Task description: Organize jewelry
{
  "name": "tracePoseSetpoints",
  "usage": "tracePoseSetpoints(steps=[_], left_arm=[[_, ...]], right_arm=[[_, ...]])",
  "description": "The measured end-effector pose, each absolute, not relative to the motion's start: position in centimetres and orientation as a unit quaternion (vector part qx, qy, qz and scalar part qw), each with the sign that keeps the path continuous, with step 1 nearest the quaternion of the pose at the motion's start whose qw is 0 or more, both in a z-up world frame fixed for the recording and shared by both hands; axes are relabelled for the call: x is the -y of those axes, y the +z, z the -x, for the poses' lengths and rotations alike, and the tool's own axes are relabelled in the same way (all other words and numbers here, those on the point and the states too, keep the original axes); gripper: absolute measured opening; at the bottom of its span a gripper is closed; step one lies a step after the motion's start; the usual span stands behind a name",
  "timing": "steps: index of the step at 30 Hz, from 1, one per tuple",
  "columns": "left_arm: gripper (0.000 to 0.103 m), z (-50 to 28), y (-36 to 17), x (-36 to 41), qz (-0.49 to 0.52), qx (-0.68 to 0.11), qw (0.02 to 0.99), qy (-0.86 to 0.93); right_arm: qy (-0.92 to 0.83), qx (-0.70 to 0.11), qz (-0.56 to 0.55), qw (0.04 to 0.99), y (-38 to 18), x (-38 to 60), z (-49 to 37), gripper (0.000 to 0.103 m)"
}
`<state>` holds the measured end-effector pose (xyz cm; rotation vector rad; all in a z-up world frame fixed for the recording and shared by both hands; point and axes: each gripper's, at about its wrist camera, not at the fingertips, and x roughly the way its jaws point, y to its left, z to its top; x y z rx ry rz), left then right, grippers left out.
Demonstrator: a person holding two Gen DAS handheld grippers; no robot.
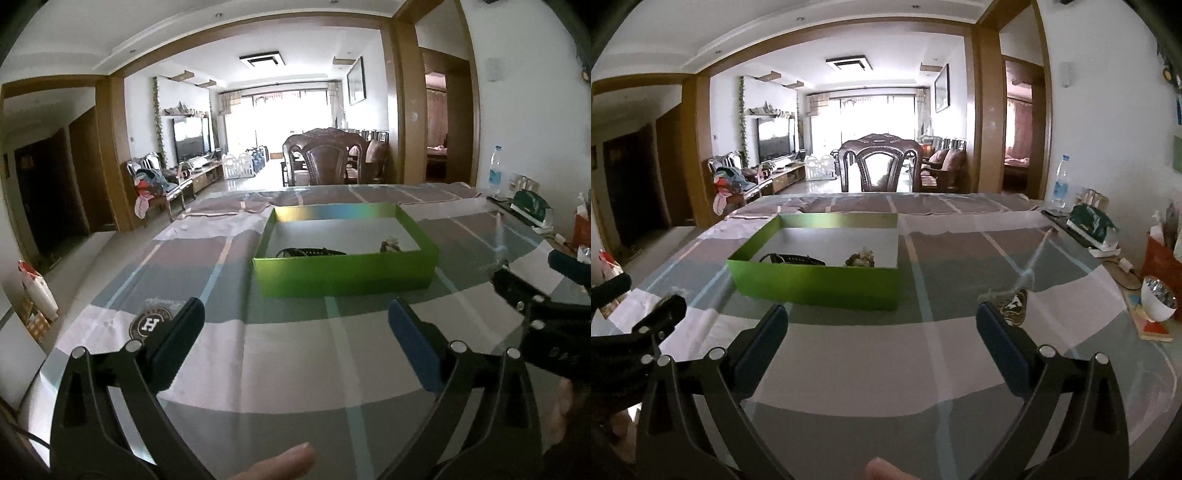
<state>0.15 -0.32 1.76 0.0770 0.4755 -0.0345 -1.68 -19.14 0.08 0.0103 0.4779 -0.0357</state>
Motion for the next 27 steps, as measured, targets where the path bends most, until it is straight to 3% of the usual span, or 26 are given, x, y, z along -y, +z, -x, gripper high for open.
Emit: tracePoseSetpoints(steps=[27], left_arm=[[0.099, 0.9, 1.4, 0.7, -0.034, -0.247, 0.968, -0.034]], right_arm=[[-0.018, -0.238, 0.005, 0.971, -0.4, 17.8, 2.7, 0.100]])
